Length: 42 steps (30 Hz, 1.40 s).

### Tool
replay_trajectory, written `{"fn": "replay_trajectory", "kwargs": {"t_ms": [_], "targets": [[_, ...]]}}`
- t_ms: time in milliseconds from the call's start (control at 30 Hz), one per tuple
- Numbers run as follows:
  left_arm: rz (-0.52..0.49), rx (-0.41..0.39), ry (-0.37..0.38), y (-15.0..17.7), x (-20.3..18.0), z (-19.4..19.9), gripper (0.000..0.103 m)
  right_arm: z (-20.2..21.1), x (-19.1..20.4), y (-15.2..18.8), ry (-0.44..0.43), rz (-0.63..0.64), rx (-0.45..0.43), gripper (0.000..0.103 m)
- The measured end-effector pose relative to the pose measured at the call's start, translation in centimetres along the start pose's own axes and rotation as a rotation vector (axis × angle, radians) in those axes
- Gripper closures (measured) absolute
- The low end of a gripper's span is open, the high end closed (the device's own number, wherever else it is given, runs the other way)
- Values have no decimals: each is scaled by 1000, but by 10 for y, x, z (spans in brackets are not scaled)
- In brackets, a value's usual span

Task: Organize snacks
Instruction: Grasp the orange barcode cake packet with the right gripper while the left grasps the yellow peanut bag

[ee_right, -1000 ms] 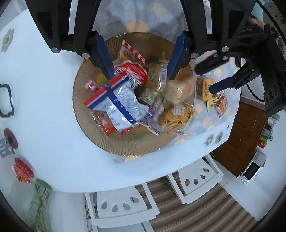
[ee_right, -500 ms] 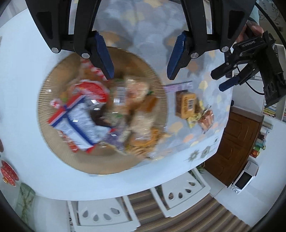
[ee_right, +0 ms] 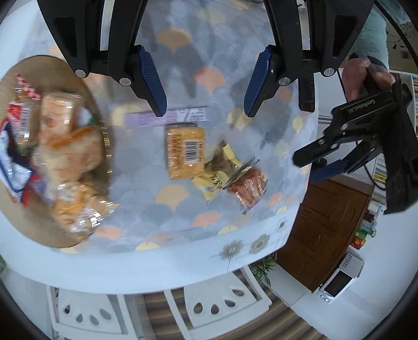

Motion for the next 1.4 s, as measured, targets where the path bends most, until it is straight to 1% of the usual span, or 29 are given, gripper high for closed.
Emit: {"fn": "replay_trajectory", "kwargs": {"t_ms": [33,167,300,333,467,567,600,667,833,933,1000,1033,1267,1333,1400], "targets": [[10,20,29,0,3,-9,30,-7,1,-1,2,-7,9,44],[28,76,92,4,7,-42,30,-28,0,-4,7,-34,36,44],[14,124,141,7,4,-72,36,-51,-9,-11,74,-57,61,44],[4,131,148,7,2,-77,36,-57,-12,-13,96,-60,69,44],[-23,161,159,5,0,-97,36,-73,-21,-21,125,-86,85,44],[-36,173,160,4,-3,-111,36,-84,-28,-26,183,-89,103,44],[-41,178,164,4,-4,-116,41,-86,-30,-26,190,-90,109,44],[-40,191,174,4,-4,-122,43,-92,-33,-27,188,-95,125,44],[-42,200,168,2,-1,-135,44,-108,-31,-28,182,-87,163,44],[-32,213,171,3,2,-141,48,-116,-33,-30,178,-89,168,44],[-39,206,162,3,3,-142,53,-121,-35,-31,173,-90,176,44],[-40,205,161,3,3,-142,53,-123,-35,-32,170,-91,179,44],[-33,191,165,5,5,-141,55,-128,-43,-26,122,-118,181,44],[-31,189,165,6,6,-140,55,-128,-46,-24,108,-139,161,44],[-28,189,167,6,6,-140,55,-128,-45,-24,111,-127,143,45]]}}
Point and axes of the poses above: each gripper's, at about its wrist camera, not at the fingertips, and z roughly against the way its jaws point, x to its left, y to its underside, the point moved 4 cm from there along -z, roughly the way its jaws point, and after that the axes turned 11 degrees about z, right-handed, at the moved point
